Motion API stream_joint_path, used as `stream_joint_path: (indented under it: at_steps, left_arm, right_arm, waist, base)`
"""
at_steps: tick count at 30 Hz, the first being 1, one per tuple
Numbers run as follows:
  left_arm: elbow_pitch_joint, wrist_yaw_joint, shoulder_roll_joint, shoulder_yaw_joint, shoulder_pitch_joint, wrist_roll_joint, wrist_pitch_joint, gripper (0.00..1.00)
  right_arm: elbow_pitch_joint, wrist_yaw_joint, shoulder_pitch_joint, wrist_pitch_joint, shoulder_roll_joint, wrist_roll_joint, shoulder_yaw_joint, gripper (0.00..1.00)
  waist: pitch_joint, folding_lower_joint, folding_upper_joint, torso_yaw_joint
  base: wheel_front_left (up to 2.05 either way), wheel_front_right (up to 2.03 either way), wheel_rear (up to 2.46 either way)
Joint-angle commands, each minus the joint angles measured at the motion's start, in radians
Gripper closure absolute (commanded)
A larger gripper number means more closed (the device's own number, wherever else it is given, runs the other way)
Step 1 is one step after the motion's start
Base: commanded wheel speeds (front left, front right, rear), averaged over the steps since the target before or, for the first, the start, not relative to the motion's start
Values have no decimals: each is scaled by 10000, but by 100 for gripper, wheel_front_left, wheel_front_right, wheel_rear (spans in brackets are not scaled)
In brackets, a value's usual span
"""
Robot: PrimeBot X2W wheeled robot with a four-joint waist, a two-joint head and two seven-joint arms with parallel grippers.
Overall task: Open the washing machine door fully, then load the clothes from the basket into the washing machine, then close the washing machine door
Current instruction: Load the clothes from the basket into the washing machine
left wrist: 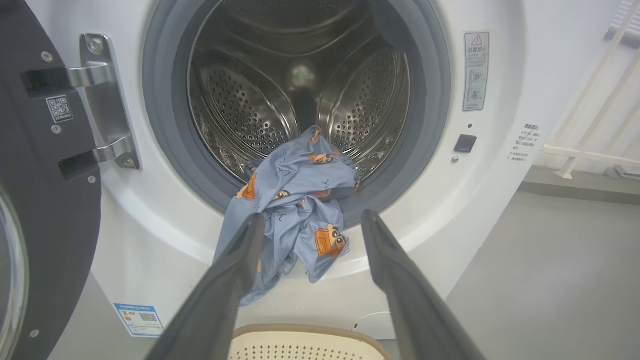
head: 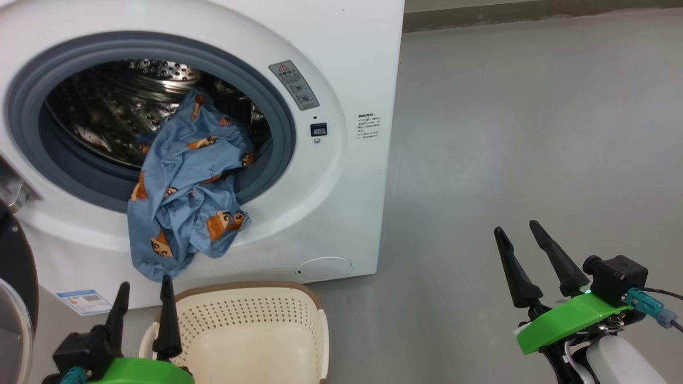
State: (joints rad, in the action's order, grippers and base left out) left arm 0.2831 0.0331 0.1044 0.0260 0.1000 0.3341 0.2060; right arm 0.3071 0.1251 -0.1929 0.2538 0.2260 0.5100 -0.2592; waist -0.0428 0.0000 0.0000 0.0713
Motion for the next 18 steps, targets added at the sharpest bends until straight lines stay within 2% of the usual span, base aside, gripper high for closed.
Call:
stream_joint_path:
  at_steps: [1,7,18]
  left_arm:
    - [-55,-33,200,-274,363,90,-49,0]
    - [1431,144,459,-273,1211,278,-469,0]
    - [5597,560,1171,-377,3935,641,-560,0]
  right_arm:
    - [-246,56,-240,80,169,104,-206,0]
    - [-309,56,-407,80,130,54,-242,0]
    - [-500,56,-960,80,-26,-161,-209,0]
  waist:
    - [-81,0,0,27]
    - [-541,0,0,133]
    - [-1920,0,0,740]
  base:
    - [0,0,0]
    - [0,0,0]
    - [0,0,0]
